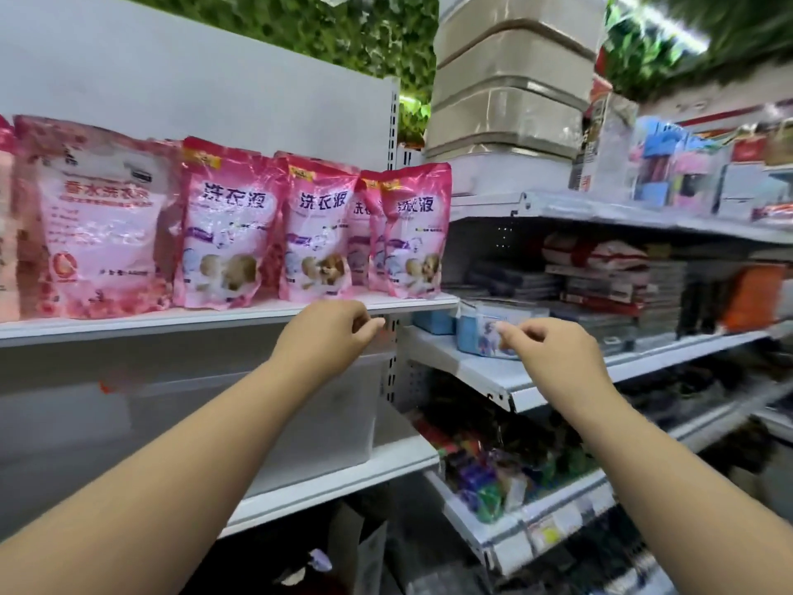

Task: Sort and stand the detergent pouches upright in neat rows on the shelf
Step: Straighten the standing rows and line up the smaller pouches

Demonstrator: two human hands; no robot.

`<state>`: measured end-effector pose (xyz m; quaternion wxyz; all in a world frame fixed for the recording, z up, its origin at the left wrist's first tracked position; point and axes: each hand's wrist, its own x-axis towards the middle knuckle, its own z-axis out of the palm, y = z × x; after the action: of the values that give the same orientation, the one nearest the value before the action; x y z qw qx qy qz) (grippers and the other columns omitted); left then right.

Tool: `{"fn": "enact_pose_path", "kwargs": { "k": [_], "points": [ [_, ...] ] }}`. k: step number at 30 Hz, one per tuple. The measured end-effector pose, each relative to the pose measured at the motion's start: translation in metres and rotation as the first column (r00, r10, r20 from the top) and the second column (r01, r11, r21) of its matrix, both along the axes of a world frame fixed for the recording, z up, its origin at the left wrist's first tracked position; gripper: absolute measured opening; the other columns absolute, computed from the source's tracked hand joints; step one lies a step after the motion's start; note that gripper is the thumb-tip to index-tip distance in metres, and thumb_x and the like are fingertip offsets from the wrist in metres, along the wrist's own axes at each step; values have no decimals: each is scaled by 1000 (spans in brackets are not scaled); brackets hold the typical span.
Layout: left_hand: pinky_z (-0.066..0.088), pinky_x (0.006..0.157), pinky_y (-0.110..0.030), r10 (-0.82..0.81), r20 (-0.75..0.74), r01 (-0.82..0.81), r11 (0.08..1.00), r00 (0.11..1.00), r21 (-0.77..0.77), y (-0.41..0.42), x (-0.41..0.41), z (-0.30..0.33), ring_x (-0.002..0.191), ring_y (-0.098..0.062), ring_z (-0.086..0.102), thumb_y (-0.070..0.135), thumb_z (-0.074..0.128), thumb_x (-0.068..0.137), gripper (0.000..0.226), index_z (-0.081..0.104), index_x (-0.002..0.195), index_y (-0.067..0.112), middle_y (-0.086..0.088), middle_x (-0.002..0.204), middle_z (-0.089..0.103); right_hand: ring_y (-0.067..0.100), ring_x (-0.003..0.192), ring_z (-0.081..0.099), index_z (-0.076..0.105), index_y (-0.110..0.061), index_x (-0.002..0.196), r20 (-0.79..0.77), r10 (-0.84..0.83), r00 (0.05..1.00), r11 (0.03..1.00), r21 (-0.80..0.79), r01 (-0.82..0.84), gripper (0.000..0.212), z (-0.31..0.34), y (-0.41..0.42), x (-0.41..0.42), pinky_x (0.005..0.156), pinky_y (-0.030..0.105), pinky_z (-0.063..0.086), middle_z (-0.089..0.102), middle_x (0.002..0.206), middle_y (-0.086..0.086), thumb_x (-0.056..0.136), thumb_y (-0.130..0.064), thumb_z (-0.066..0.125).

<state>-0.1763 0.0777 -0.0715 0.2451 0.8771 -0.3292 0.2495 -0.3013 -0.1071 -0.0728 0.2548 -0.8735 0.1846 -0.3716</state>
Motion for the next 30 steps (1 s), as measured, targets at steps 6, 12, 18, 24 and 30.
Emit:
{"fn": "enact_pose_path", "kwargs": {
  "k": [6,12,18,24,30],
  "points": [
    [47,82,-34,27,16,-26,997,1000,-72,-73,75,10,102,-22,57,39,43,94,35,62,112,16,-3,113,65,13,48,38,67,-1,78,-27,53,998,998,35,-52,41,10,-64,75,51,29,29,48,52,5,91,-37,52],
    [36,80,-29,57,-210,-107,965,976,-238,-123,109,19,112,-27,49,50,47,89,57,40,130,11,-10,130,51,16,66,53,66,-12,75,50,262,964,951,159,-266,30,21,-100,148,61,26,43,65,74,8,88,-38,57],
    [31,104,-38,125,-407,-314,841,905,-440,-148,135,39,130,-29,34,45,64,79,92,9,144,10,-12,146,24,15,102,55,56,-10,117,175,474,863,748,436,-500,43,28,-115,226,93,32,45,59,110,1,85,-39,60],
    [50,61,-13,19,-387,-256,780,922,-571,-155,144,28,63,-1,61,32,68,79,9,63,78,24,17,62,65,24,99,64,66,-16,98,81,740,668,578,431,-693,43,25,-120,270,91,43,50,69,102,5,79,-54,60],
    [44,56,-12,89,-216,-226,598,972,-769,-150,131,22,75,-5,60,18,69,77,20,52,80,28,12,77,61,16,98,56,56,-16,103,259,755,602,410,529,-743,40,40,-130,300,92,36,47,60,116,3,79,-47,64]
  ]
}}
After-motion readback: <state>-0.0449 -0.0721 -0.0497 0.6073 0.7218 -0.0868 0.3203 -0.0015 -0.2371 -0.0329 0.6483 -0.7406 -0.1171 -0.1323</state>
